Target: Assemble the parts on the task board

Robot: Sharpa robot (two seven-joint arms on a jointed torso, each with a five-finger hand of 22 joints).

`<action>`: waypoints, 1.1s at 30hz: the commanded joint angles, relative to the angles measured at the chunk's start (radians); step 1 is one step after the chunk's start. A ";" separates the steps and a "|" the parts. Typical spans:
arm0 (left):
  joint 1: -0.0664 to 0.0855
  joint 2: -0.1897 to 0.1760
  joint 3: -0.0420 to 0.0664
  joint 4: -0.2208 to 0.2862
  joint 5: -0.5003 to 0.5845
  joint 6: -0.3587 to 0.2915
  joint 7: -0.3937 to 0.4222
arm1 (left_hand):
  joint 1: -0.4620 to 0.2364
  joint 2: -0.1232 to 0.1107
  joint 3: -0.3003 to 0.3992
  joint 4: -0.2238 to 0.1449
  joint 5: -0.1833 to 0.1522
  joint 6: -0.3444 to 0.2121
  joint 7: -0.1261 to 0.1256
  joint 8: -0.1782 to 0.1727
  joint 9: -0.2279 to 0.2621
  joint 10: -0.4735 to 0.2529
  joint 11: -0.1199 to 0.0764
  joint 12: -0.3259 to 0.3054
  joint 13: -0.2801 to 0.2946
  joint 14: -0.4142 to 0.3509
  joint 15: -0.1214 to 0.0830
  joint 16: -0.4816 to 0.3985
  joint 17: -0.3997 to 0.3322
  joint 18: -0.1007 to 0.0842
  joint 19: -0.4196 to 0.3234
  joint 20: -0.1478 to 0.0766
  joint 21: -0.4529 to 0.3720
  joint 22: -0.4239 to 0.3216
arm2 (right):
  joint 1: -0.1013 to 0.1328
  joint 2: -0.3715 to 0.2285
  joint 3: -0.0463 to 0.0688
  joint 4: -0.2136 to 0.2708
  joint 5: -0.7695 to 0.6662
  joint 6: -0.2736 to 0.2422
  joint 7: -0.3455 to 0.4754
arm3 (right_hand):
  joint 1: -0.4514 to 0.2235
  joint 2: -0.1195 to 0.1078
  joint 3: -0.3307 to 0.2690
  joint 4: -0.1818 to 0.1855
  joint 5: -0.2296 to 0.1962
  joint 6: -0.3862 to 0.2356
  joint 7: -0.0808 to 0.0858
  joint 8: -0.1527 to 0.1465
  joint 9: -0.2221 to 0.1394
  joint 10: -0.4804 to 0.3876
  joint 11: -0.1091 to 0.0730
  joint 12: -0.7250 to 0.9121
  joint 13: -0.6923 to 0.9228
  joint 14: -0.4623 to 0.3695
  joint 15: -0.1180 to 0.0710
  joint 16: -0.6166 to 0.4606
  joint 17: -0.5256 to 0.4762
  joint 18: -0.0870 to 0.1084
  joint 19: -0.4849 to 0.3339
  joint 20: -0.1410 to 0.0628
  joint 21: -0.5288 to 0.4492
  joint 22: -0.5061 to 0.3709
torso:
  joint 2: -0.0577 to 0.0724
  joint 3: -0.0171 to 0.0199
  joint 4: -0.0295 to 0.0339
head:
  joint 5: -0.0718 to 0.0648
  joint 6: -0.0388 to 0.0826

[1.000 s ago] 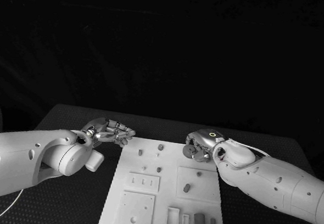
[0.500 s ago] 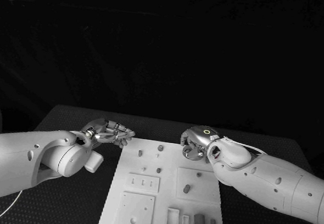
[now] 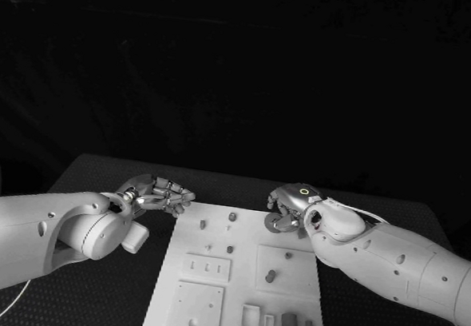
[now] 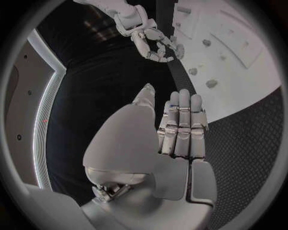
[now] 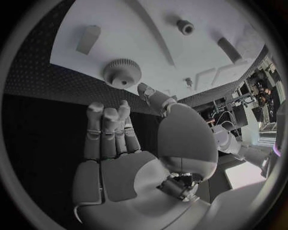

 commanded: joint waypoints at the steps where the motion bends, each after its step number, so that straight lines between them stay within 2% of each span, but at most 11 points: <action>1: 0.001 0.002 0.001 0.000 -0.001 0.009 0.007 | -0.002 0.007 -0.005 0.000 -0.005 0.002 0.003 -0.006 0.001 -0.003 0.004 -0.004 0.002 0.007 0.003 -0.007 0.002 0.020 -0.007 0.002 0.004 0.013 | 0.000 0.002 0.000 -0.019 0.031 0.039 0.018 | -0.009 0.000 -0.012 -0.005 0.000 -0.051 0.036 -0.010 -0.004 -0.005 0.011 0.005 -0.002 -0.002 0.011 -0.007 -0.002 0.021 -0.010 0.003 -0.006 -0.002 | 0.000 0.0014 0.0012 | 0.000 -0.002; 7: 0.001 0.002 0.001 -0.001 -0.001 0.010 0.007 | -0.002 0.007 -0.005 0.000 -0.005 0.001 0.004 -0.006 0.001 -0.003 0.005 -0.005 0.002 0.007 0.003 -0.007 0.002 0.020 -0.007 0.002 0.004 0.013 | -0.003 0.003 0.000 -0.029 0.048 0.065 0.029 | -0.016 0.000 -0.027 -0.010 0.001 -0.081 0.049 -0.023 -0.010 -0.023 0.022 0.012 -0.005 -0.013 0.023 -0.006 -0.002 0.021 -0.018 0.009 -0.009 -0.002 | 0.000 0.0005 -0.0019 | 0.002 -0.003; 15: 0.001 0.002 0.001 -0.002 -0.001 0.009 0.007 | -0.003 0.007 -0.005 0.000 -0.005 0.001 0.004 -0.006 0.002 -0.003 0.005 -0.005 0.002 0.007 0.003 -0.007 0.002 0.020 -0.007 0.002 0.004 0.013 | -0.013 0.004 0.000 -0.045 0.059 0.078 0.038 | -0.015 0.002 -0.022 0.002 0.003 -0.066 0.054 -0.014 -0.008 -0.032 0.027 0.021 -0.008 -0.019 0.028 -0.004 -0.002 0.021 -0.020 0.014 -0.010 -0.002 | 0.000 0.0014 -0.0008 | 0.003 -0.005; 20: 0.001 0.003 0.001 -0.002 -0.001 0.010 0.007 | -0.003 0.007 -0.005 0.000 -0.005 0.001 0.004 -0.006 0.002 -0.004 0.005 -0.005 0.002 0.007 0.003 -0.007 0.002 0.020 -0.007 0.002 0.004 0.013 | -0.021 0.006 0.000 -0.051 0.064 0.074 0.043 | -0.011 0.003 -0.015 0.011 0.003 -0.054 0.052 -0.007 -0.007 -0.033 0.026 0.027 -0.011 -0.020 0.027 -0.001 -0.003 0.021 -0.019 0.015 -0.009 -0.002 | 0.000 0.0006 -0.0005 | 0.002 -0.007; 27: 0.001 0.004 0.001 -0.003 -0.001 0.011 0.007 | -0.003 0.008 -0.005 0.000 -0.005 0.001 0.004 -0.007 0.002 -0.004 0.005 -0.005 0.002 0.007 0.003 -0.008 0.003 0.020 -0.007 0.002 0.004 0.013 | -0.026 0.010 0.000 -0.059 0.063 0.079 0.048 | 0.002 0.006 0.002 0.029 0.002 -0.022 0.042 0.010 -0.003 -0.030 0.017 0.036 -0.018 -0.017 0.019 0.004 -0.005 0.021 -0.015 0.014 -0.006 -0.001 | 0.000 0.0016 -0.0019 | 0.004 -0.009; 33: 0.001 0.006 0.001 -0.005 -0.001 0.012 0.007 | -0.003 0.008 -0.005 0.000 -0.005 0.001 0.004 -0.007 0.002 -0.004 0.005 -0.005 0.002 0.007 0.003 -0.008 0.003 0.020 -0.007 0.002 0.004 0.013 | -0.029 0.013 0.000 -0.065 0.069 0.099 0.053 | 0.014 0.013 0.027 0.050 0.001 0.001 0.034 0.022 0.000 -0.026 0.009 0.041 -0.026 -0.015 0.011 0.006 -0.007 0.021 -0.012 0.013 -0.004 -0.001 | 0.000 0.0011 -0.0011 | 0.004 -0.010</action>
